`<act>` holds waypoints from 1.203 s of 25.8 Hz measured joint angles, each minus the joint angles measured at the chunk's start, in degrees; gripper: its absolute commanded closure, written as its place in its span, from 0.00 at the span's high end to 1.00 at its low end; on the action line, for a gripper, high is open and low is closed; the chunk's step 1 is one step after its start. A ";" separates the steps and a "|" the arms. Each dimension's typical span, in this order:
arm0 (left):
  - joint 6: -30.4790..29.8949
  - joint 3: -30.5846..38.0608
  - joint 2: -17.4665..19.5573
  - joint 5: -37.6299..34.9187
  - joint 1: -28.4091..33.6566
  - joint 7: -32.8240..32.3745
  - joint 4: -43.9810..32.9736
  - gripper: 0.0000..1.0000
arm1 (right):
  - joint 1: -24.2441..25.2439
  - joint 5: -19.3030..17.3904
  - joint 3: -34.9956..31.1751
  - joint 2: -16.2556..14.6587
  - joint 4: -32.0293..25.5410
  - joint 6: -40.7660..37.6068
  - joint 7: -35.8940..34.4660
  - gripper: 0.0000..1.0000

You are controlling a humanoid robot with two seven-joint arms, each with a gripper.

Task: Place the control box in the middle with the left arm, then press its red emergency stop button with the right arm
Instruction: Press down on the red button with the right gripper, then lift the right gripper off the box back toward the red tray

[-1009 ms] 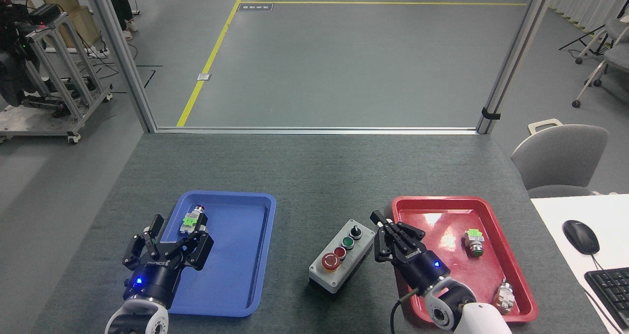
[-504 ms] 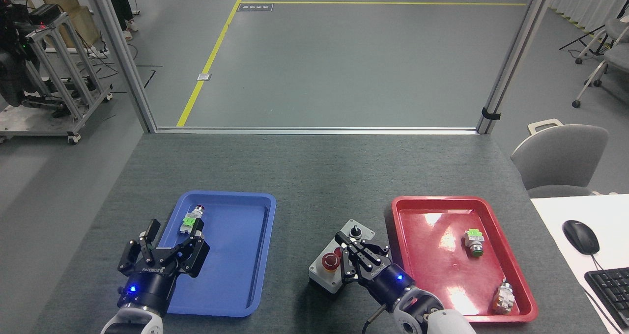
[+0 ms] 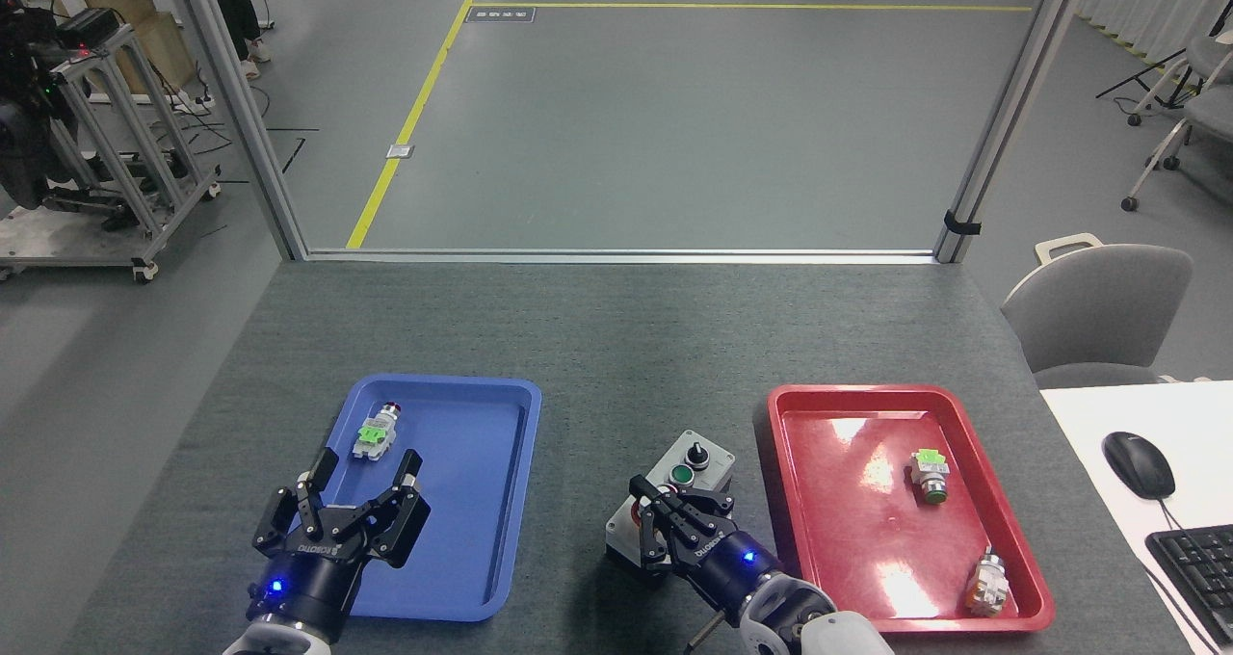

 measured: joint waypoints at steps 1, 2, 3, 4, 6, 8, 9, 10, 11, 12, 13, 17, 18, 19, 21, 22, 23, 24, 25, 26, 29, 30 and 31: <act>-0.02 0.00 -0.25 0.00 -0.03 0.00 0.01 0.99 | 0.03 0.20 0.03 0.06 0.14 0.08 -0.03 0.00; -0.12 0.00 -0.42 0.00 -0.08 -0.01 0.01 0.99 | 0.00 0.33 0.07 0.13 0.21 0.09 -0.03 0.00; -0.12 0.00 -0.55 0.00 -0.12 -0.01 0.02 0.99 | 0.00 0.42 0.10 0.16 0.30 0.09 0.03 0.00; -0.12 -0.01 -0.63 0.00 -0.15 -0.02 0.02 0.99 | -0.02 0.50 0.11 0.18 0.39 0.09 0.03 0.00; -0.12 0.00 -0.66 -0.01 -0.21 -0.04 0.02 0.99 | -0.04 0.67 0.12 0.21 0.83 0.21 -0.28 0.00; -0.12 0.00 -0.70 -0.01 -0.22 -0.04 0.02 0.99 | -0.05 1.20 0.14 0.24 1.53 0.25 -0.46 0.00; -0.08 0.00 -0.73 -0.01 -0.24 -0.05 0.02 0.99 | -0.10 1.62 0.14 0.24 1.88 0.25 -0.52 0.00; -0.08 0.00 -0.75 -0.01 -0.24 -0.05 0.03 0.99 | -0.10 2.00 0.13 0.24 2.16 0.25 -0.54 0.00; -0.06 0.00 -0.75 -0.01 -0.24 -0.05 0.03 0.99 | -0.10 2.36 0.13 0.24 2.48 0.25 -0.50 0.00; -0.05 0.00 -0.76 -0.01 -0.24 -0.06 0.02 0.99 | -0.07 2.66 0.12 0.27 2.79 0.25 -0.95 0.00; -0.06 0.00 -0.76 -0.01 -0.24 -0.06 0.03 0.99 | -0.04 2.94 0.10 0.31 3.11 0.25 -1.68 0.00; -0.06 0.00 -0.72 -0.01 -0.24 -0.06 0.03 0.99 | 0.12 3.03 -0.38 0.66 3.39 0.25 -2.69 0.03; -0.06 0.00 -0.72 -0.01 -0.24 -0.06 0.03 0.99 | 0.16 2.87 -0.59 0.74 3.08 0.26 -2.86 0.15; -0.05 0.00 -0.73 -0.01 -0.24 -0.06 0.03 0.99 | 0.14 2.66 -0.86 0.81 2.58 0.42 -2.31 0.31; -0.06 0.00 -0.76 -0.01 -0.24 -0.06 0.03 0.99 | 0.06 2.27 -2.76 0.97 0.59 1.80 0.39 1.00; -0.05 0.00 -0.76 -0.01 -0.24 -0.07 0.03 0.99 | -0.06 2.10 -4.48 1.23 -0.68 3.12 0.47 1.00; -0.05 0.00 -0.77 -0.01 -0.24 -0.07 0.03 0.99 | -0.26 1.94 -6.32 1.55 -1.93 4.57 0.68 1.00; -0.06 0.00 -0.78 -0.01 -0.24 -0.07 0.03 0.99 | -0.28 1.83 -8.27 1.87 -3.05 5.87 0.54 1.00; -0.06 0.00 -0.78 -0.01 -0.24 -0.07 0.03 0.99 | -0.30 1.75 -10.16 2.14 -4.11 7.17 0.48 1.00; -0.06 0.00 -0.78 -0.01 -0.24 -0.07 0.03 0.99 | -0.65 1.66 -11.83 2.32 -5.13 8.03 0.29 1.00; -0.05 0.00 -0.78 -0.01 -0.24 -0.07 0.03 0.99 | -1.78 1.52 -16.91 2.26 -6.81 9.66 -0.01 1.00; -0.06 0.00 -0.79 -0.01 -0.24 -0.09 0.03 0.99 | -2.18 1.50 -18.55 2.22 -7.11 9.90 -0.04 1.00; -0.06 0.00 -0.78 0.00 -0.23 -0.09 0.03 0.99 | -2.53 1.48 -20.49 2.10 -7.41 10.29 -0.05 1.00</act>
